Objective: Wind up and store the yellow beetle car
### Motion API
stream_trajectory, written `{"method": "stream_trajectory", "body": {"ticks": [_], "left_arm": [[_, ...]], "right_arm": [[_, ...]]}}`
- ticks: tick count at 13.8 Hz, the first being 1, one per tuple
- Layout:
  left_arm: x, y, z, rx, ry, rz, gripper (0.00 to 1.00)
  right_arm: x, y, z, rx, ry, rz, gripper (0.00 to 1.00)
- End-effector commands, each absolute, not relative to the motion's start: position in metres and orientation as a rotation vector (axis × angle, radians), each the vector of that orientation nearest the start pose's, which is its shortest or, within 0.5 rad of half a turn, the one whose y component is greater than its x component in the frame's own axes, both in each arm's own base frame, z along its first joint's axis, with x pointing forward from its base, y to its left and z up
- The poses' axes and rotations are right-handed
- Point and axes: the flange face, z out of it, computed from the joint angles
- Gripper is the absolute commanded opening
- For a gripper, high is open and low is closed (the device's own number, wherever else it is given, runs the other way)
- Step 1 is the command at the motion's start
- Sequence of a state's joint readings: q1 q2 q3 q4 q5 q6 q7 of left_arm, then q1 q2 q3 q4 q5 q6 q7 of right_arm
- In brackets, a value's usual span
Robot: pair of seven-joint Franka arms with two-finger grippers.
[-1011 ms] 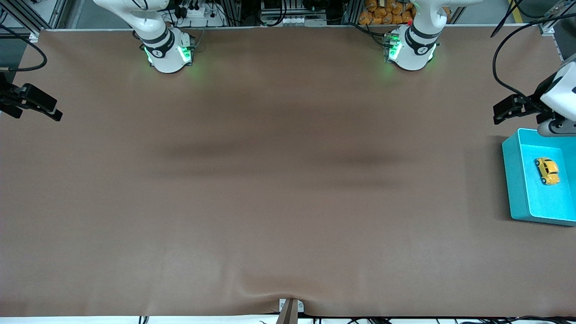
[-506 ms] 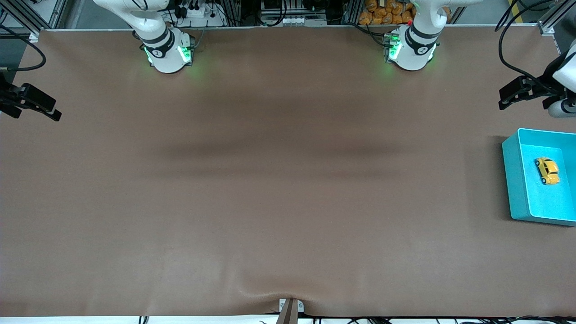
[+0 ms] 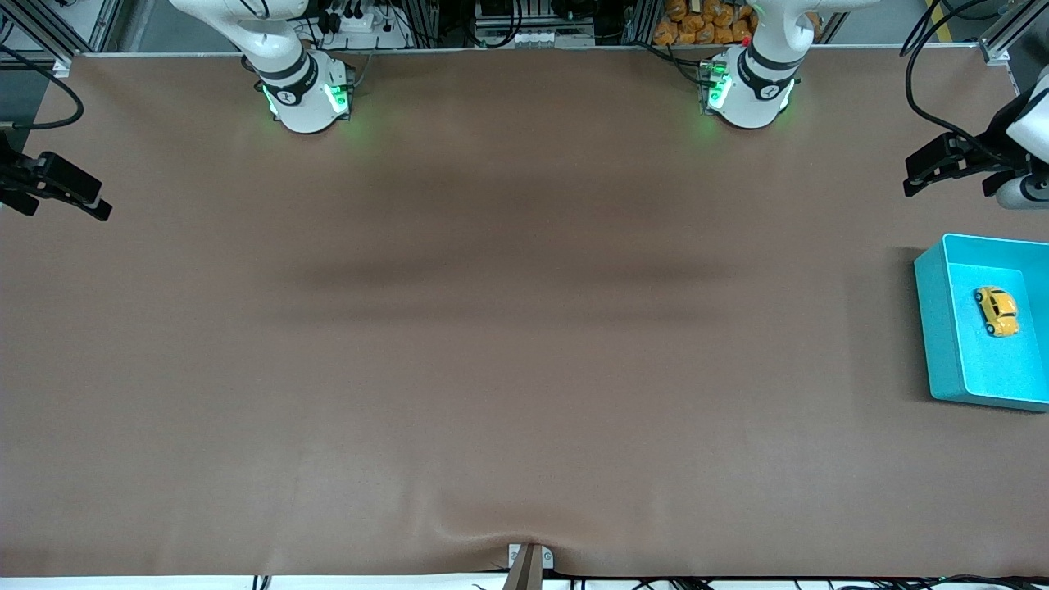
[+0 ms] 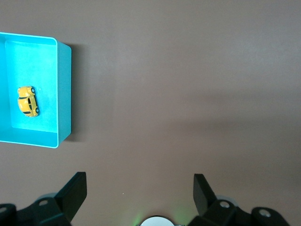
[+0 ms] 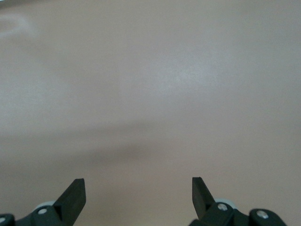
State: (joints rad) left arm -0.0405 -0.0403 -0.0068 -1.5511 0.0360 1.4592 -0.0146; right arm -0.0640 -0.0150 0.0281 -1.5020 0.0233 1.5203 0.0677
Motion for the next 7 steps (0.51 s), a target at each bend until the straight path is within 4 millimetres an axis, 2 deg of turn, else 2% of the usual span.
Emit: {"method": "stream_trajectory", "body": {"ticks": [1,2,7], "left_arm": [[0.5235,-0.0239,0.6575,-3.123,0.045,0.073,1.00],[0.5232,-0.0295,0.6568,-3.121,0.054,0.075,1.00],[0.5223,-0.0312,0.6567,-3.120,0.054,0.080,1.00]], "right_arm": [[0.5462,-0.0201,0.6638,-3.116,0.155,-0.062,1.00],[0.5475,-0.0202,0.6617,-3.116,0.153,-0.060,1.00],[0.5502,-0.0204,0.6562,-3.115,0.165,-0.045,1.00]]}}
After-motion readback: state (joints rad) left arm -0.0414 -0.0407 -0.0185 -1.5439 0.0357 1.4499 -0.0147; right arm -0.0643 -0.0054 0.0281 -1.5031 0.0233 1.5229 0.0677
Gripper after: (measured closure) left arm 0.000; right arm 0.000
